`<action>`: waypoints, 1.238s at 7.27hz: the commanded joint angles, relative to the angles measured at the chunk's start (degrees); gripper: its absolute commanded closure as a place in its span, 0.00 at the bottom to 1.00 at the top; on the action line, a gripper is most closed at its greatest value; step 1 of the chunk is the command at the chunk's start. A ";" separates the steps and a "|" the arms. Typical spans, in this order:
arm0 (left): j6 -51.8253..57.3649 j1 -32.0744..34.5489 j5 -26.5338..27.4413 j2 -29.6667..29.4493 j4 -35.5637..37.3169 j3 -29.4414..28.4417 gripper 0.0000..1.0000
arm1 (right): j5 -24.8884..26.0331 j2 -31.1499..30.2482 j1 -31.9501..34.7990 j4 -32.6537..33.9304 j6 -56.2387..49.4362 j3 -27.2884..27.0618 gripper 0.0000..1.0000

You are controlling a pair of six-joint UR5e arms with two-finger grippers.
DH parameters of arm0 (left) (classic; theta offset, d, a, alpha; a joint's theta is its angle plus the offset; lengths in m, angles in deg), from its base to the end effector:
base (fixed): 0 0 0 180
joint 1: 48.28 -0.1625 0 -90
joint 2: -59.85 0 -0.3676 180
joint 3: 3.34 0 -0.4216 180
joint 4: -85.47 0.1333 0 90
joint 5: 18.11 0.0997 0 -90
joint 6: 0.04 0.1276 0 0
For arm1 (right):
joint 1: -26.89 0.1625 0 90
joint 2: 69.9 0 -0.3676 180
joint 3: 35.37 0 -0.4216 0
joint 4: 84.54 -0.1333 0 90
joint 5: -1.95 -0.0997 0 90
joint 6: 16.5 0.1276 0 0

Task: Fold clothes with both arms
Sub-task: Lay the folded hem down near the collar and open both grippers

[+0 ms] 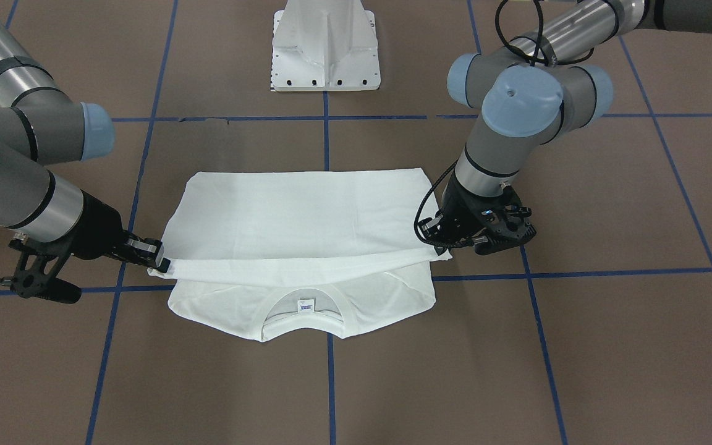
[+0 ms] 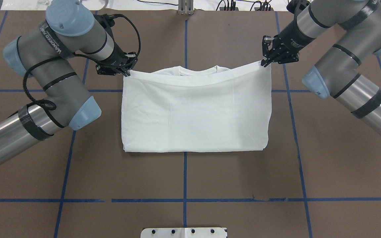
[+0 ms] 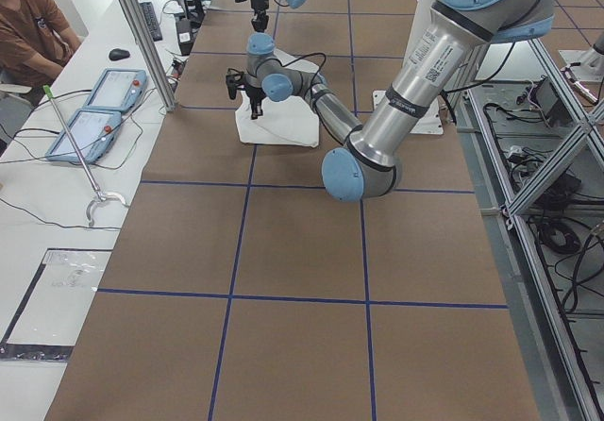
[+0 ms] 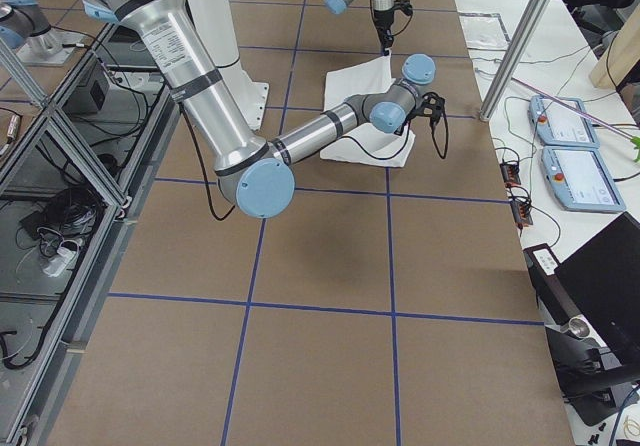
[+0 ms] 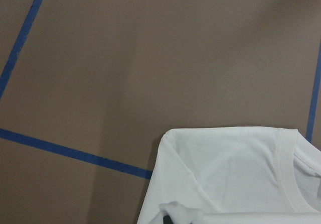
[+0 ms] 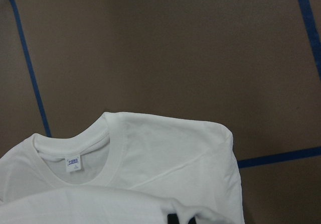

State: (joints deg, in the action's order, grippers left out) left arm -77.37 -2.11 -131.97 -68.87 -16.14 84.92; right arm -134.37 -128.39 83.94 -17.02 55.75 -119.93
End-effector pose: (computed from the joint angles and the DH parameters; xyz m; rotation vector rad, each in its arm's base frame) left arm 0.4398 -0.5761 0.1981 0.0701 0.9241 -0.3661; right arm -0.3479 -0.6121 0.2742 -0.1166 -1.0937 0.2735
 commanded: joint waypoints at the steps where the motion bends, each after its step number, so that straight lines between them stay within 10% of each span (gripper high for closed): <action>1: -0.10 0.06 2.57 -1.97 -2.17 -4.91 1.00 | 2.44 -0.22 -1.41 -0.03 -0.18 0.89 1.00; 5: -0.10 -0.37 2.59 -2.50 -6.58 -9.68 1.00 | 7.20 0.22 -4.67 -0.55 -0.09 1.15 1.00; 6: -0.10 -0.37 2.59 -2.50 -6.58 -9.68 0.87 | 7.20 0.22 -4.67 -0.55 0.08 1.41 1.00; 7: -0.10 -0.37 2.68 -2.42 -6.67 -9.68 0.40 | 7.90 0.74 -4.67 -0.90 0.52 2.37 0.01; 9: -0.02 -0.37 2.76 -2.06 -6.76 -9.77 0.19 | 9.40 2.15 -4.23 -0.38 0.70 2.82 0.00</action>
State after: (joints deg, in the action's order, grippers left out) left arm -77.45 -2.48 -129.28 -71.13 -22.89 75.19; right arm -125.55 -126.96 79.38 -17.52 56.33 -117.41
